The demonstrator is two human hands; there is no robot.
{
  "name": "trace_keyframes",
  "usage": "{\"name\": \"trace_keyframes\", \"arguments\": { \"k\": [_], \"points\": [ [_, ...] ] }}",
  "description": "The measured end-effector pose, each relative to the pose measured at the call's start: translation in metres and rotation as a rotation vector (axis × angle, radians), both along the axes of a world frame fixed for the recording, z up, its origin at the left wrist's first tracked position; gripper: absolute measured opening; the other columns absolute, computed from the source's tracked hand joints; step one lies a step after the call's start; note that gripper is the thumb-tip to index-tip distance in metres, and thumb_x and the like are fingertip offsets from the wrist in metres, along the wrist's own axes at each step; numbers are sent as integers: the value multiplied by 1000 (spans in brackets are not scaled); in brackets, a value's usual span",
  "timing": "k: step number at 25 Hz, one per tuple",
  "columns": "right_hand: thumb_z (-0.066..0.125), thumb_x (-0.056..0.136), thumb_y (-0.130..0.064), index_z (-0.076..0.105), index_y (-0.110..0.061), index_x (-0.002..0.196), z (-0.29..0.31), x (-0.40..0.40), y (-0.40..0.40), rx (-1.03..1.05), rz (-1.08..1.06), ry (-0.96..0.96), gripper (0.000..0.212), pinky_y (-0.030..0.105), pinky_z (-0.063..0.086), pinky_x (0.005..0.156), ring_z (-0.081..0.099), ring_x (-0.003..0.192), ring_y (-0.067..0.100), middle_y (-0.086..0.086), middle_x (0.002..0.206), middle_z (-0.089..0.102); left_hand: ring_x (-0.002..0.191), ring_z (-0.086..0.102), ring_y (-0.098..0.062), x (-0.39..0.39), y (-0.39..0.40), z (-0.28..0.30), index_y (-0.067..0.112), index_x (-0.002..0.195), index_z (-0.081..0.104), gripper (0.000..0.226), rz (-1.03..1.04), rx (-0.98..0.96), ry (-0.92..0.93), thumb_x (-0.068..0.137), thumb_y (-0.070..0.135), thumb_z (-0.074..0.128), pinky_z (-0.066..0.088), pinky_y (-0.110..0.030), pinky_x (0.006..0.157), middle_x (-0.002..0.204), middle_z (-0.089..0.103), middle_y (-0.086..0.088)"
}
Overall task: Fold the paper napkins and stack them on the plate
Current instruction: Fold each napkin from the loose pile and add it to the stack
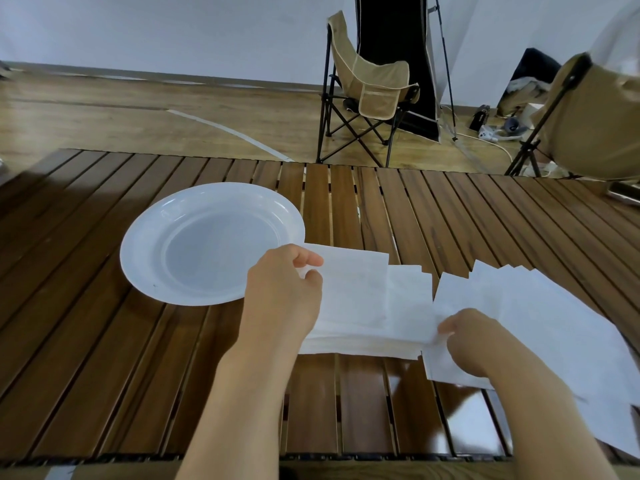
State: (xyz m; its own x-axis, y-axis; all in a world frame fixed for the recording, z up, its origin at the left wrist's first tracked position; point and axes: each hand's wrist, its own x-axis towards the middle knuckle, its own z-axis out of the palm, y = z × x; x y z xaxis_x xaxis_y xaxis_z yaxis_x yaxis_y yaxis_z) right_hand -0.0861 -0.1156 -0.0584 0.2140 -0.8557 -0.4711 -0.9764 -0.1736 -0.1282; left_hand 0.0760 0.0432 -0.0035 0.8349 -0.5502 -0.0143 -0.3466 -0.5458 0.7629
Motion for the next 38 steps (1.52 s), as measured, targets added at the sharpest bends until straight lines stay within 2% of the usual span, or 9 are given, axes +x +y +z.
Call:
{"name": "trace_keyframes", "arguments": {
  "k": [4, 7, 11, 16, 21, 25, 27, 32, 38],
  "points": [
    [44, 93, -4, 54, -20, 127, 3, 1, 4, -19, -16, -4, 39, 48, 37, 106, 51, 109, 29, 8, 111, 53, 96, 49, -5, 1, 1, 0, 31, 103, 62, 17, 2, 5, 1, 93, 19, 54, 34, -15, 83, 114, 56, 12],
    [45, 94, -4, 57, -17, 121, 18, 4, 12, -163, -68, -138, 33, 46, 36, 102, 49, 104, 26, 9, 116, 57, 96, 48, -5, 2, 2, 0, 31, 104, 62, 17, 8, 9, 3, 93, 20, 54, 34, -16, 84, 114, 57, 12],
    [53, 88, 4, 66, -9, 114, 33, 3, 15, -500, -43, -474, 33, 41, 47, 89, 58, 101, 31, 13, 113, 65, 96, 48, -4, 2, 2, 0, 32, 104, 62, 18, 8, 0, 15, 94, 20, 54, 34, -16, 85, 115, 57, 12],
    [60, 85, 10, 71, -12, 110, 51, 16, 25, -688, 183, -1013, 36, 23, 51, 87, 61, 105, 11, -4, 116, 65, 97, 50, -6, 2, 2, -1, 31, 104, 62, 18, -15, 7, 18, 93, 19, 55, 35, -15, 84, 116, 57, 11],
    [60, 87, 8, 72, -22, 104, 70, 28, 49, -353, 267, -1456, 36, 11, 49, 73, 63, 96, 1, -15, 111, 67, 102, 45, -4, 1, 5, 0, 35, 110, 58, 26, -61, 23, -2, 86, 26, 65, 34, -18, 86, 121, 55, 11],
    [60, 85, 6, 75, -17, 98, 75, 32, 55, 32, 210, -1772, 31, 28, 51, 80, 63, 107, 17, -2, 111, 68, 121, 42, -8, -2, 5, 9, 41, 130, 41, 69, -157, -20, -58, 72, 37, 79, 34, -36, 108, 133, 46, 15],
    [61, 82, 3, 76, -12, 95, 79, 30, 57, 199, 154, -1907, 25, 28, 53, 79, 64, 105, 21, 7, 110, 66, 123, 40, -4, -4, 3, 12, 44, 134, 34, 81, -206, -83, -67, 69, 38, 81, 31, -35, 110, 137, 42, 20],
    [60, 78, -2, 70, -6, 102, 85, 28, 57, 382, 5, -1961, 26, 25, 56, 72, 68, 95, 21, 11, 102, 69, 102, 42, 17, -5, -1, 15, 51, 139, 21, 94, -271, -319, 21, 68, 39, 82, 27, -14, 95, 132, 46, 28],
    [56, 79, -8, 67, -10, 112, 92, 27, 61, 442, -71, -1986, 35, 19, 56, 68, 69, 85, 11, 2, 100, 72, 109, 52, 11, -7, -3, 13, 60, 138, 10, 101, -361, -385, 61, 72, 31, 81, 32, -7, 89, 119, 57, 25]
  ]
}}
